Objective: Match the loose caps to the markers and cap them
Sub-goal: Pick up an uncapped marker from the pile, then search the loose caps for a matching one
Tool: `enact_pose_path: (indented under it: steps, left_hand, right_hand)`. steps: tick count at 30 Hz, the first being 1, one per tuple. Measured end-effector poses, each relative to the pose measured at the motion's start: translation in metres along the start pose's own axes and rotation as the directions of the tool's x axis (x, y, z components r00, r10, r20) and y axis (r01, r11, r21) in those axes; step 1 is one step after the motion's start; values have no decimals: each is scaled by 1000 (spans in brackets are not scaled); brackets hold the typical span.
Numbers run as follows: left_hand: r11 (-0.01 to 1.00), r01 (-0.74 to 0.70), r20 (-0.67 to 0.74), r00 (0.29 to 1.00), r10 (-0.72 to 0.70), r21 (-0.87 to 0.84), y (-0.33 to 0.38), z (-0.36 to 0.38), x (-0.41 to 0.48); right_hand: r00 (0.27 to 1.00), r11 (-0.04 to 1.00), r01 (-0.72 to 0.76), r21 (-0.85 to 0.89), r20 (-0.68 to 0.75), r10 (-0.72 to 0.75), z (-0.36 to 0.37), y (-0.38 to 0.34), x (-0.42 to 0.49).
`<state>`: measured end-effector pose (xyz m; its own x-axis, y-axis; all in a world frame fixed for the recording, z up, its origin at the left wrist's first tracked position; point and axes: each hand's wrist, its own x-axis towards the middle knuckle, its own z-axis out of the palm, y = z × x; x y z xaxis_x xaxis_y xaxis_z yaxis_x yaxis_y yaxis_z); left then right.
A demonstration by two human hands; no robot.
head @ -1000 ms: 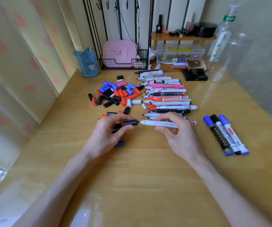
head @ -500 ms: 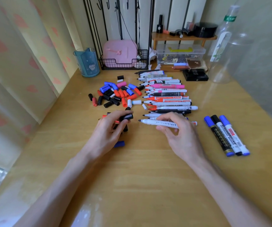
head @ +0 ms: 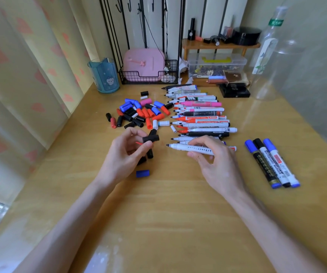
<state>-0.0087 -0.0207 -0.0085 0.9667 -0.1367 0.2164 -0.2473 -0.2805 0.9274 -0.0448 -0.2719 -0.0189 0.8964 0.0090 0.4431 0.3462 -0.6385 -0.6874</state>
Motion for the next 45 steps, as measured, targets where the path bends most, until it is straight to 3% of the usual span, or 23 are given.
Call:
enact_pose_path:
  steps: [11,23,29,34,40,45]
  left_hand:
    - [999,30,204,979,-26,-16,-3,-2,-1]
    - [987,-118,254,963,87,109,-1,-2,-2]
    - [872,-307,214,947,239,381,-7,5,-6]
    - [814,-389,201,921,334,432,-2,9,-4]
    - [747,-407,304,910,283,525,-12,7,-3]
    - [718,-395,292,917,272,573,-12,5,-2]
  right_hand:
    - [1000,999,24,44,7,-25,-1,-1,0]
    - [999,998,50,44,11,-51,1,0,0]
    - [997,997,65,33,38,-66,4,1,-3]
    - [1000,997,2,81,2,-2,4,0,-9]
    - [998,999,24,21,64,-25,4,4,-1]
    - [999,999,44,3,-20,-44,17,1,3]
